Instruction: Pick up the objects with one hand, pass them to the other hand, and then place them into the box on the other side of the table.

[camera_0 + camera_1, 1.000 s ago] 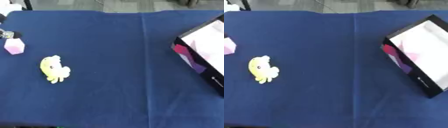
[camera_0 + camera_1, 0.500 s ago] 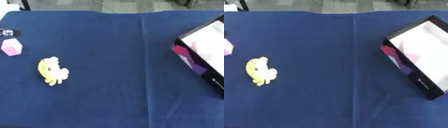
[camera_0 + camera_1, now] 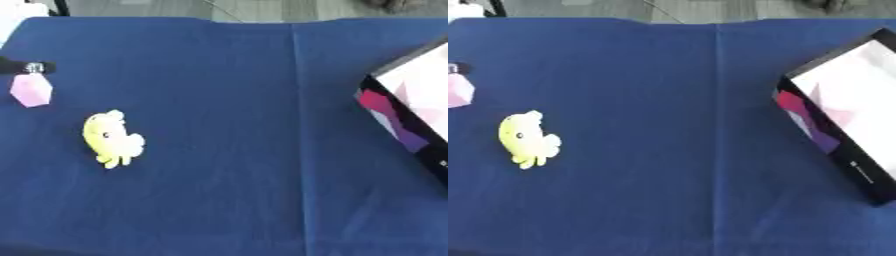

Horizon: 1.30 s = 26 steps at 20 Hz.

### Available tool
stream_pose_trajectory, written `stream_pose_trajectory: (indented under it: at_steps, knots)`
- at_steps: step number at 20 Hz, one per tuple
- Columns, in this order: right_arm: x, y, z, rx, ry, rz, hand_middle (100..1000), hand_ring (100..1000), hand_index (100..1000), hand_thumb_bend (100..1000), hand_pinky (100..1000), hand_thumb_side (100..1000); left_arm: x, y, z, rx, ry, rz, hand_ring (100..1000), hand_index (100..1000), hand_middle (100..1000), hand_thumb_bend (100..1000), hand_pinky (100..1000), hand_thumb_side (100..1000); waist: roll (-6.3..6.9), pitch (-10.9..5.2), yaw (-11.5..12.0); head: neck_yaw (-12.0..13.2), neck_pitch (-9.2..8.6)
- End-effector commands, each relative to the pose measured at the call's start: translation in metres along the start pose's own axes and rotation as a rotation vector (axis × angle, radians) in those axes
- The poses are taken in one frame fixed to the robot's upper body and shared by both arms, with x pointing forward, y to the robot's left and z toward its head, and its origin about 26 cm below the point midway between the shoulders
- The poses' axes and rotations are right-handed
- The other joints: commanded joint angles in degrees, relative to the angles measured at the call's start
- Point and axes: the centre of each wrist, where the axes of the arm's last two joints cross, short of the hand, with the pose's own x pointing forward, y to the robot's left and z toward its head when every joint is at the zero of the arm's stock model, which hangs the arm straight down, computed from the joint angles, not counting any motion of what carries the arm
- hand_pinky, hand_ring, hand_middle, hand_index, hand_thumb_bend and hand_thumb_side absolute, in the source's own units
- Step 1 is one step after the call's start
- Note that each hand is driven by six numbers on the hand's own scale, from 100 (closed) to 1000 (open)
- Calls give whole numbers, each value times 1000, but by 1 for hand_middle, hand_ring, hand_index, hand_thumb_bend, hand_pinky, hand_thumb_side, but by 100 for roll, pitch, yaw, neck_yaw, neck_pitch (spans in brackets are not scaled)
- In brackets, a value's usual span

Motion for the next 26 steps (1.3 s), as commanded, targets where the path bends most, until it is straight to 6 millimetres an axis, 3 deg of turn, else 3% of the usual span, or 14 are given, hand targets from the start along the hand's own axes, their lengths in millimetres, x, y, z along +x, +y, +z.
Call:
stream_pose_trajectory:
  at_steps: [1, 9, 18, 26]
  knots:
    - [9, -10, -3, -184, 86, 106, 790, 816, 830, 183, 697, 200, -2, 21, 2, 78, 38, 20, 923, 879, 823, 698, 960, 536, 2, -84, -5, 61, -7]
    - [5, -3, 1, -176, 101, 106, 787, 812, 829, 179, 693, 209, -10, 12, -14, 69, 132, 109, 929, 863, 828, 691, 953, 593, 18, -23, -71, 183, -60]
    - [2, 3, 5, -166, 121, 109, 783, 810, 827, 172, 692, 221, -5, 6, -17, 92, 131, 132, 929, 862, 826, 698, 945, 576, 43, 24, -126, 220, -122]
    - [2, 6, 6, -164, 118, 105, 780, 809, 821, 176, 693, 223, -11, 2, -21, 156, 200, 129, 923, 853, 817, 621, 930, 547, 58, 84, -230, 262, -184]
